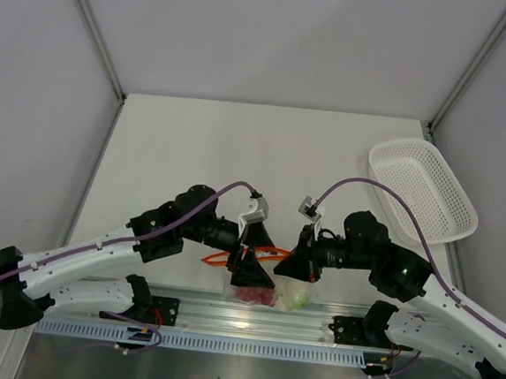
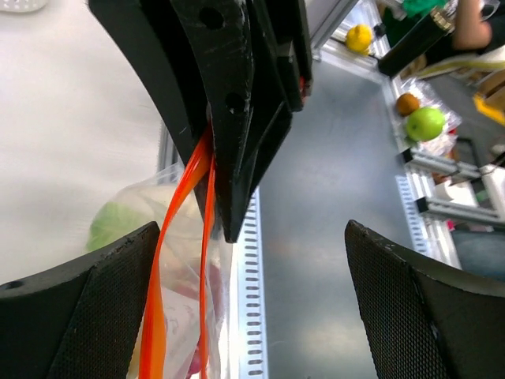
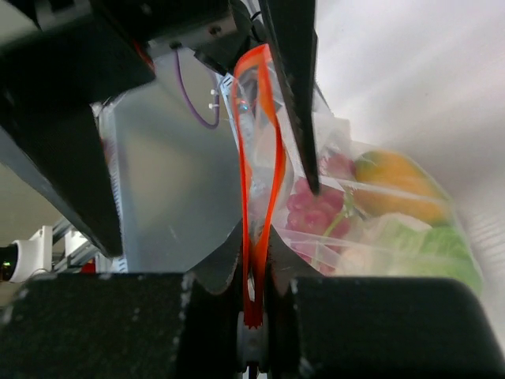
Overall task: Place the food in the zip-top bag and seal the zipper
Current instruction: Zip the zipper food storage bag at the center of the board.
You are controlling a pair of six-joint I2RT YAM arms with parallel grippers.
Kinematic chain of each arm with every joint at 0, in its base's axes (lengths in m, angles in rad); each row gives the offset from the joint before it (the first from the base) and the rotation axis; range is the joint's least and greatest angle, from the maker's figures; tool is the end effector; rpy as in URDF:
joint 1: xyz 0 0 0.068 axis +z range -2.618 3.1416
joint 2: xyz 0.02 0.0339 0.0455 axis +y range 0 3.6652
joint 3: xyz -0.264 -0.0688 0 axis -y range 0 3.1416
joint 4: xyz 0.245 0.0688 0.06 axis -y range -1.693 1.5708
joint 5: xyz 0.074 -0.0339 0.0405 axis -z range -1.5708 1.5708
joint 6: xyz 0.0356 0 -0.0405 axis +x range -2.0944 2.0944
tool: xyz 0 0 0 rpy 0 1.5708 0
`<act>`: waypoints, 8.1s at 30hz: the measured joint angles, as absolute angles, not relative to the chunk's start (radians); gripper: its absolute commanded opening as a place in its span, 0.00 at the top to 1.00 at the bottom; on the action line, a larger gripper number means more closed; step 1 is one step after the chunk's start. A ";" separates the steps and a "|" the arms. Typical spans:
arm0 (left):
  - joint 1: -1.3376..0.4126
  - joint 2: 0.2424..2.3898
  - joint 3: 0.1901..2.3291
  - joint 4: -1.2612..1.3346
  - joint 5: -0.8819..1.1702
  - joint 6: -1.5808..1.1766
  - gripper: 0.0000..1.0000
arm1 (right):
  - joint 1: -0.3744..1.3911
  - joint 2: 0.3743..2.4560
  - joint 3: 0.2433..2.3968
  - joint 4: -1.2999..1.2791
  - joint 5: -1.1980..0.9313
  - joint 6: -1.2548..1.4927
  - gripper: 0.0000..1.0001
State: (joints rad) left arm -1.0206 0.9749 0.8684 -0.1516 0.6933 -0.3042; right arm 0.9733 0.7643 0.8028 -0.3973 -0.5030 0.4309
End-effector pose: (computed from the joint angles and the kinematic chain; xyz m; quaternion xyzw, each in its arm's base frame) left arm 0.0956 -0.1993 0.3397 0.4554 0.6251 -0.5652 0.2870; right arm 0.0817 0.1506 0.3286 -0.3498 0.7290 0.5124 0.2891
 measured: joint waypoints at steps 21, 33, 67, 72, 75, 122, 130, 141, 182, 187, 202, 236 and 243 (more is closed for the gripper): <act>-1.150 1.066 0.866 -0.225 0.447 -0.151 0.65 | 0.973 0.774 0.844 -0.535 -0.417 0.505 1.00; -1.118 1.092 0.855 -0.262 0.485 -0.191 0.99 | 0.965 0.743 0.850 -0.542 -0.391 0.531 0.51; -0.884 0.978 0.703 -0.082 0.859 -0.464 0.99 | 0.963 0.516 0.513 -0.111 -0.366 0.450 1.00; -0.881 0.982 0.703 -0.083 0.867 -0.454 0.64 | 0.963 0.479 0.473 -0.046 -0.387 0.455 1.00; -0.881 0.974 0.705 -0.116 0.840 -0.426 0.44 | 0.963 0.470 0.471 -0.033 -0.397 0.464 1.00; -1.086 0.982 0.814 0.016 0.410 -0.181 0.41 | 0.991 0.569 0.523 -0.055 -0.300 0.689 1.00; -1.086 0.992 0.813 0.014 0.414 -0.175 0.83 | 0.991 0.567 0.523 -0.056 -0.295 0.689 1.00; -1.086 0.999 0.804 0.008 0.408 -0.184 0.99 | 0.994 0.544 0.523 -0.094 -0.259 0.696 1.00; -1.050 0.980 0.814 -0.180 0.470 -0.310 0.99 | 1.008 0.708 0.830 -0.442 -0.291 0.362 0.78; -1.041 0.999 0.814 -0.184 0.495 -0.319 0.99 | 1.012 0.791 0.910 -0.545 -0.306 0.266 0.82; -1.038 1.002 0.823 -0.183 0.528 -0.326 0.99 | 1.013 0.877 0.924 -0.638 -0.384 0.149 0.77; -1.007 1.015 0.833 -0.176 0.473 -0.332 0.99 | 1.028 0.849 0.863 -0.492 -0.191 0.349 1.00; -1.005 1.012 0.834 -0.194 0.445 -0.331 0.99 | 1.028 0.846 0.863 -0.496 -0.100 0.401 1.00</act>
